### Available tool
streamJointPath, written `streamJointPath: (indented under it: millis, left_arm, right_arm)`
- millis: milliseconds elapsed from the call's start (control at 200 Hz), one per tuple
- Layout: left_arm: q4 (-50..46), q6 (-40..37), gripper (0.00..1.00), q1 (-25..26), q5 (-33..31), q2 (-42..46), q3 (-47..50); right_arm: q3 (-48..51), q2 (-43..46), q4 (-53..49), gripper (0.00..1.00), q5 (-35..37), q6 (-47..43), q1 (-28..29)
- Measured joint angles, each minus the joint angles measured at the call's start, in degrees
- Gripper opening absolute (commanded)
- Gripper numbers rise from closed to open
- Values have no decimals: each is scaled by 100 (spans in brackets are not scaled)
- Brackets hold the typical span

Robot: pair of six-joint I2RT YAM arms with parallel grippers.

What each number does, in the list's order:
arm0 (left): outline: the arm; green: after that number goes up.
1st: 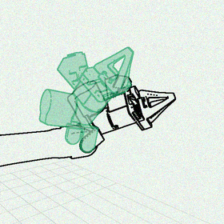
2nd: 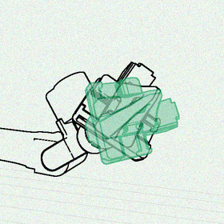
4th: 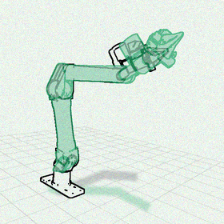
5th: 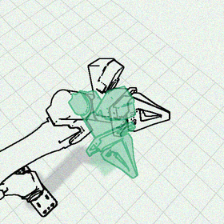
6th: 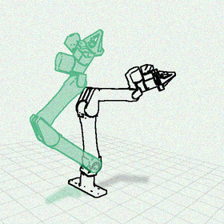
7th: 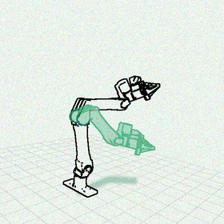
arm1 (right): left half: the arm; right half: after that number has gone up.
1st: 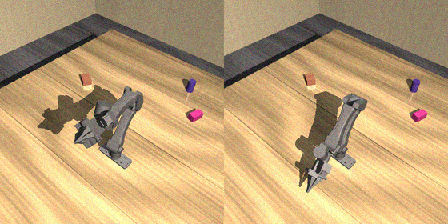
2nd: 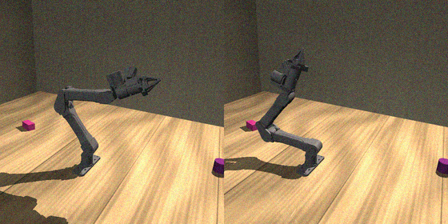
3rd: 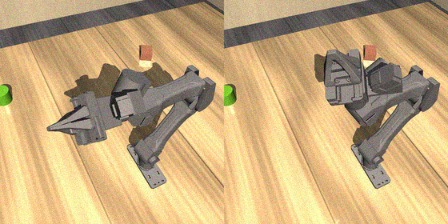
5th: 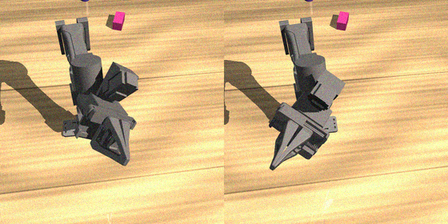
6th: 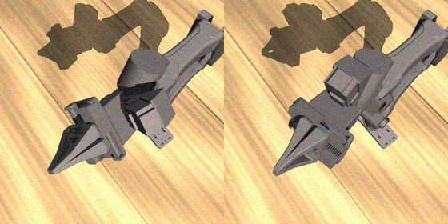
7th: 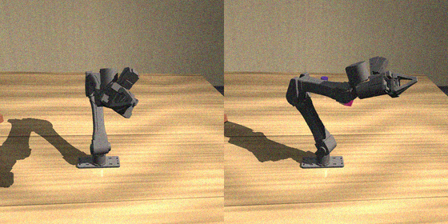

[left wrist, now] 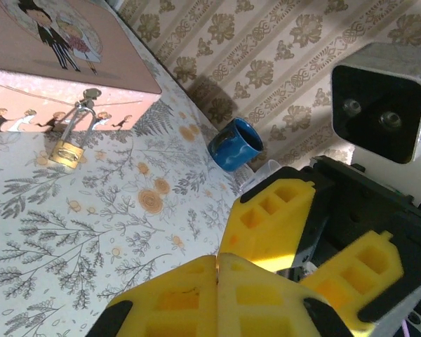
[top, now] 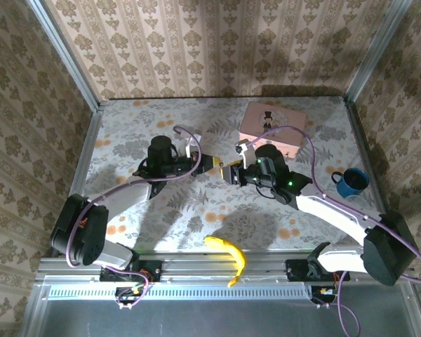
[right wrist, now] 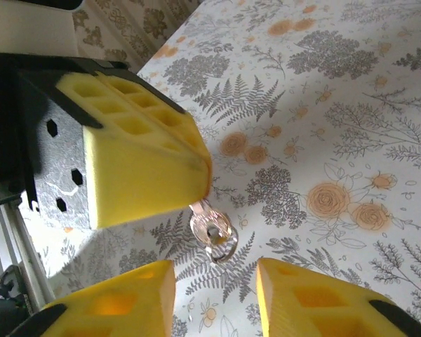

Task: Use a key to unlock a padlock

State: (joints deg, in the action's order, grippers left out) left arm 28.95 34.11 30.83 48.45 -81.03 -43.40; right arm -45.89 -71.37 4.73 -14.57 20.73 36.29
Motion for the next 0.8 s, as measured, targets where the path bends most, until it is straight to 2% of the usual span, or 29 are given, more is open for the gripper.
streamJointPath:
  millis: [230, 475, 800]
  left_arm:
    - [-951, -868, 0, 0, -24, 682, -284]
    - [-1515, -1384, 0, 76, 79, 990, -623]
    - [-1700, -1445, 0, 247, 223, 990, -697]
  right_arm:
    - [490, 345, 680, 54, -728, 426, -435]
    - [710, 503, 1552, 60, -1598, 852, -728]
    - [708, 551, 2369, 55, -1895, 1060, -671]
